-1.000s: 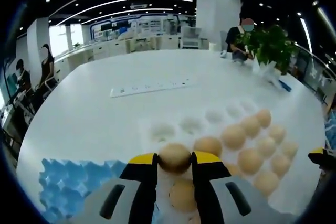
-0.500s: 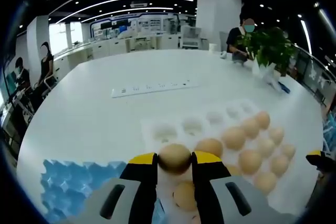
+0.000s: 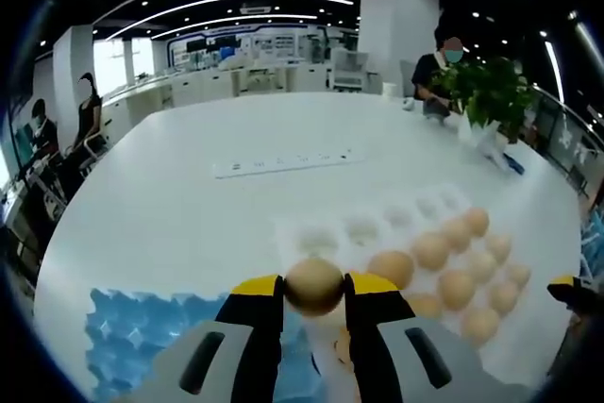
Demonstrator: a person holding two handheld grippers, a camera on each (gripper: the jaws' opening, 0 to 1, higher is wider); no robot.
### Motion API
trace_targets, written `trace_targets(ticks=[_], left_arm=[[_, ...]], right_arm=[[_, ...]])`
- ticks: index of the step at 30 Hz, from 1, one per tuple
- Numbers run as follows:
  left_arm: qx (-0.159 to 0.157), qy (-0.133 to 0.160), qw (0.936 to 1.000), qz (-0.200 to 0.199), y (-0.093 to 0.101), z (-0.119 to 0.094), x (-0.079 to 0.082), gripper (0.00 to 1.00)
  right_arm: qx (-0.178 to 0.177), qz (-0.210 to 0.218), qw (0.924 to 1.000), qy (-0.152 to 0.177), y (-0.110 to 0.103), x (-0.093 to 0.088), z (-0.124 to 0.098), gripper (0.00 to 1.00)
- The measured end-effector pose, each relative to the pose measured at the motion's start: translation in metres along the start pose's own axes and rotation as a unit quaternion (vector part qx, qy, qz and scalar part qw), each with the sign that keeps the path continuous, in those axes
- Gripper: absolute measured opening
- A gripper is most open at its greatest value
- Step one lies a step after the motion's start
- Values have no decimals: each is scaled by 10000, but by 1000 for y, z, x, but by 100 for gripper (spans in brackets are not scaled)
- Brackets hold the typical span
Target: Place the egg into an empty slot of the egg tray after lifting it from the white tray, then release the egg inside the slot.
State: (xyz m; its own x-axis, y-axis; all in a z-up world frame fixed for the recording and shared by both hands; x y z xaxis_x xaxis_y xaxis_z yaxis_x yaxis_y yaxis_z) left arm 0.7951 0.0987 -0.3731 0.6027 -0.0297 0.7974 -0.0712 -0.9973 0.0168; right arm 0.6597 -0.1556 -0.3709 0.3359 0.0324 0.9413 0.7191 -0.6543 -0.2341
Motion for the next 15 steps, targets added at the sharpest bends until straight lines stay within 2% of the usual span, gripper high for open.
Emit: trace_targets(ticks=[15], left_arm=[[111, -89, 9998, -100, -16, -6, -5, 25]], right_arm=[[35, 13, 10000, -22, 0, -1, 1, 82]])
Point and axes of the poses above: the point that each gripper's makers call its tool centre point, and the gripper's own axes: z roughly forward along the fingers, y roughly to its right, x roughly out of its top, the point moved 3 cm from there along -z, roughly backward along the fingers, and after that the axes turned 3 degrees about z, right-handed, at the moved point
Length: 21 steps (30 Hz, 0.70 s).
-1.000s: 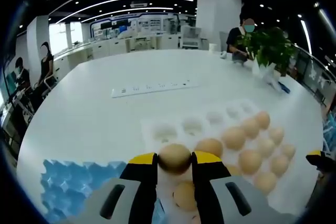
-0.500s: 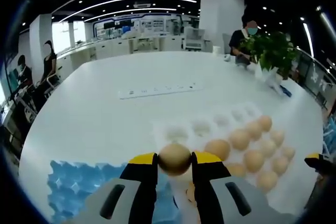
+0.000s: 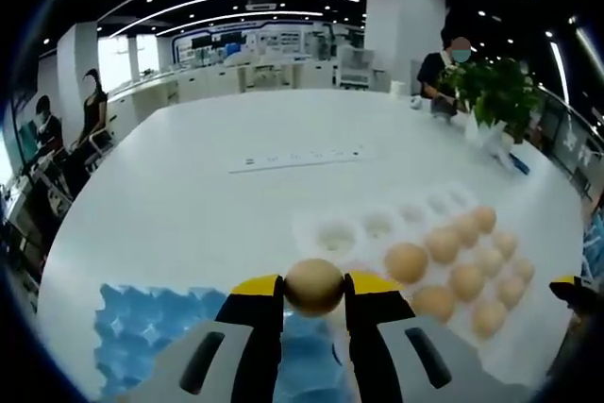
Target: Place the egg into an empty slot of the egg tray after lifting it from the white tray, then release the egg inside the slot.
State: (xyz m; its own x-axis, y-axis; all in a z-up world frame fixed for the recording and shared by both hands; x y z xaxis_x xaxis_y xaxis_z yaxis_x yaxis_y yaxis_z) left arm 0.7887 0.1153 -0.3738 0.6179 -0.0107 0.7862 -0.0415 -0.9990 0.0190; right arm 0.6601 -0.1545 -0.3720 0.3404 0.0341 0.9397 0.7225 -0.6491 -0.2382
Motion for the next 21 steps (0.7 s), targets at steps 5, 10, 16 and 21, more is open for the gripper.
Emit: trace_targets(ticks=[5, 10, 16, 21], left_arm=[[40, -16, 10000, -51, -6, 0, 0, 25], [100, -55, 9999, -54, -11, -2, -3, 25], [174, -63, 9998, -30, -16, -5, -4, 25], [247, -72, 9997, 10, -25, -7, -3, 24]], right_arm=[[11, -6, 10000, -1, 0, 0, 0, 82], [26, -36, 10000, 3, -1, 1, 0, 82], [22, -27, 10000, -24, -2, -1, 0, 82], [4, -49, 10000, -26, -2, -1, 0, 82]])
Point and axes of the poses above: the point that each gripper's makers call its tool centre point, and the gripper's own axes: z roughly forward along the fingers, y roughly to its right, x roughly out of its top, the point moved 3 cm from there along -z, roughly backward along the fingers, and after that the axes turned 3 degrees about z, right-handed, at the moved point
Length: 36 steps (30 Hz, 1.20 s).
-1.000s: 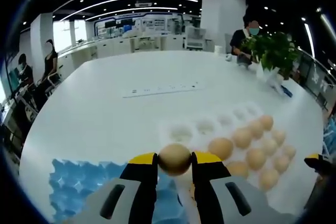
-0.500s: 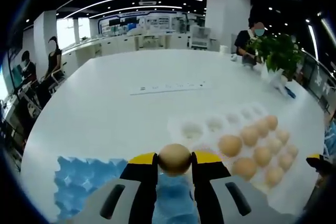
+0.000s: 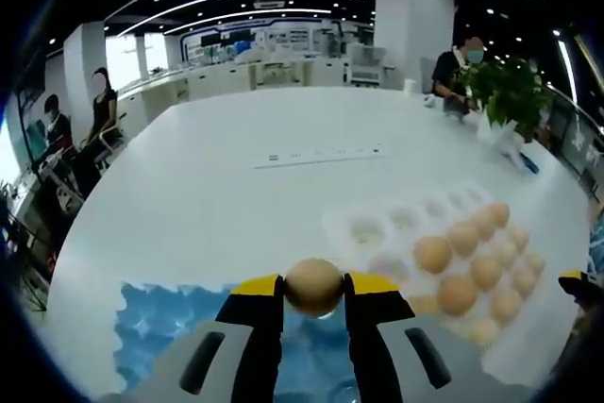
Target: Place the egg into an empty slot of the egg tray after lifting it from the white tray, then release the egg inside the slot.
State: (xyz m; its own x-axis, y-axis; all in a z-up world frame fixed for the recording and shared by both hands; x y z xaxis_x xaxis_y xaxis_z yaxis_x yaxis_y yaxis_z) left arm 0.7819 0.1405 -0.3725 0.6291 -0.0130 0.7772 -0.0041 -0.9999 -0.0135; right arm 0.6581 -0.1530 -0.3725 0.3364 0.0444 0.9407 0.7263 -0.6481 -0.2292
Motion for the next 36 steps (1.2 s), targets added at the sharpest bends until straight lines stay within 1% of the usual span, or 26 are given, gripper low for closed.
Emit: trace_targets(ticks=[5, 10, 12, 19, 20, 23, 29, 36], left_arm=[[22, -19, 9999, -108, -10, -1, -4, 25], [91, -61, 9996, -266, -26, -1, -9, 24], [100, -62, 9995, -302, -29, -2, -10, 24], [156, -31, 9991, -391, -38, -5, -11, 24], [181, -37, 9989, -421, -42, -6, -11, 24], [216, -20, 9987, -451, -48, -7, -12, 24], [265, -13, 9986, -456, -51, -11, -12, 24], [385, 34, 9980, -510, -68, -16, -10, 24]], right_arm=[[17, -22, 10000, 2, -2, 2, 1, 82], [48, -23, 10000, 4, -3, 1, 3, 82], [48, -34, 10000, -12, -4, 0, 4, 82], [59, -27, 10000, -18, -4, 0, 6, 82], [57, -30, 10000, -21, -4, 0, 6, 82], [67, -30, 10000, -19, -4, 0, 7, 82], [74, -16, 10000, -26, -5, 0, 9, 82], [74, -17, 10000, -36, -6, -1, 9, 82]])
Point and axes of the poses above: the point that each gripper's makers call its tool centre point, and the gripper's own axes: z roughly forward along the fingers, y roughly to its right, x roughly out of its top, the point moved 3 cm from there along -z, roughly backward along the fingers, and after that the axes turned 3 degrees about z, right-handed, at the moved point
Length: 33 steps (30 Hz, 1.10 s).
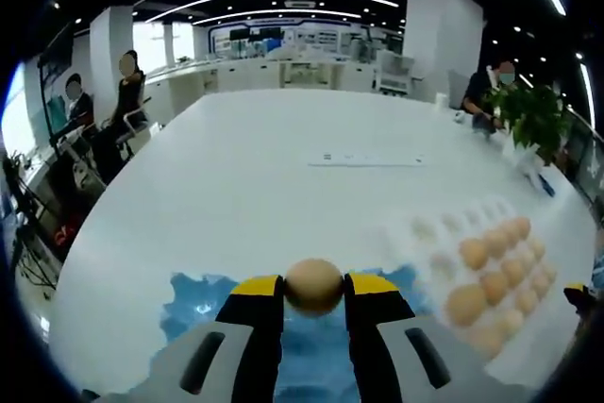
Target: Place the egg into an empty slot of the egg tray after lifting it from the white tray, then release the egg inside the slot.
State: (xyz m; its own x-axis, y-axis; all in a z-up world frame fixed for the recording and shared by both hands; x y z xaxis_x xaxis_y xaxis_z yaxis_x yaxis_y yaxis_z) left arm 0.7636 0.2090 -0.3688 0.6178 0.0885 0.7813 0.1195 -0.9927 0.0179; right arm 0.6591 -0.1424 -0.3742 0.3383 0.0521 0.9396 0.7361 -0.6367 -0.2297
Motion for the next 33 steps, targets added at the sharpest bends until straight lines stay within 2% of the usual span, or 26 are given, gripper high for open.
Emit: trace_targets(ticks=[33], left_arm=[[490, -63, 9986, -198, -59, -7, -3, 24]], right_arm=[[37, -28, 10000, -19, -3, 2, 8, 82]])
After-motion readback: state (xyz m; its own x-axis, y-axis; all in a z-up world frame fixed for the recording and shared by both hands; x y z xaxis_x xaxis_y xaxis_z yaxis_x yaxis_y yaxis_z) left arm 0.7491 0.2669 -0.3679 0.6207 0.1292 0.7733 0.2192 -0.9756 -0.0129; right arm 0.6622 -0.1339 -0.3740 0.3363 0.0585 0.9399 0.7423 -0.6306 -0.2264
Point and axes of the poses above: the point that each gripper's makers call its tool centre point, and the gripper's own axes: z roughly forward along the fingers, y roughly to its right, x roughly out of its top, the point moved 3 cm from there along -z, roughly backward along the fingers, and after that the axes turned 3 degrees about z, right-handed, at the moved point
